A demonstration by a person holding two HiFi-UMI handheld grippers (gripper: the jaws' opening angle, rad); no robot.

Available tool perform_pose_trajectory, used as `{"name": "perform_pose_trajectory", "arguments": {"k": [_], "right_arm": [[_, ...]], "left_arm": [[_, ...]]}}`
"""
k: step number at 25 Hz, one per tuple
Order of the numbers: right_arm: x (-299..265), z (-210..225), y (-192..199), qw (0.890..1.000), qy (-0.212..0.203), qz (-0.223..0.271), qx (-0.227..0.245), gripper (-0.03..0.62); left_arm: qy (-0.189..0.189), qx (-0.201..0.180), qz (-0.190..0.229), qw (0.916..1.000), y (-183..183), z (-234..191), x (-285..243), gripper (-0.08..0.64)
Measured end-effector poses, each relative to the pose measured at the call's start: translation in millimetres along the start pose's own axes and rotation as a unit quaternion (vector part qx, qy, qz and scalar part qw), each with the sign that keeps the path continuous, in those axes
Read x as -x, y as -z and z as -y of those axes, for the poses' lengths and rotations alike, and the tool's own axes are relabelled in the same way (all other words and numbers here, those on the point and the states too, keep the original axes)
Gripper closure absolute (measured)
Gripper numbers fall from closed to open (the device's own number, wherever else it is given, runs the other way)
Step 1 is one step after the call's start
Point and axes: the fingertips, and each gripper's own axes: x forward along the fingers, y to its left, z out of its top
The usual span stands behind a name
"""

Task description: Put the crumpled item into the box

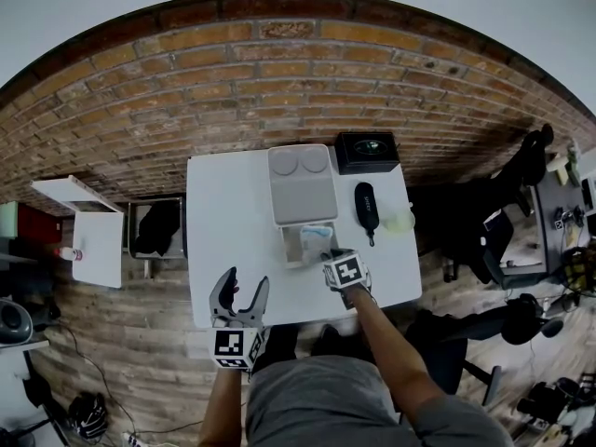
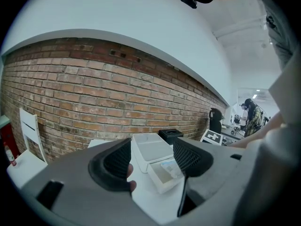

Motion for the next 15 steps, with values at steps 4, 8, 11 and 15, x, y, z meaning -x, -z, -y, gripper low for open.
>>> {"name": "perform_pose_trajectory", "arguments": {"k": [4, 8, 11, 15], "right_arm": [[-3.2, 1.4, -1.5, 1.000, 0.003, -0.001, 0.006, 0.503], [-3.8, 1.5, -3.6, 1.000, 0.005, 0.000, 0.007, 0.502], [-4.3, 3.4, -2.7, 1.000, 0.005, 0.004, -0.005, 0.496], [-4.2, 4.7, -7.0, 1.000, 0.003, 0.014, -0.009, 0.474]], "left_arm": [[0.001, -0.002, -0.001, 1.0000, -0.1, 0.6, -0.1, 0.284], [0.000, -0.002, 0.000, 1.0000, -1.1, 0.2, 0.7, 0.284], [0.000, 0.000, -0.001, 1.0000, -0.5, 0.5, 0.9, 0.284], [-0.001, 0.000, -0.001, 1.0000, -0.3, -0.2, 0.5, 0.284]]}}
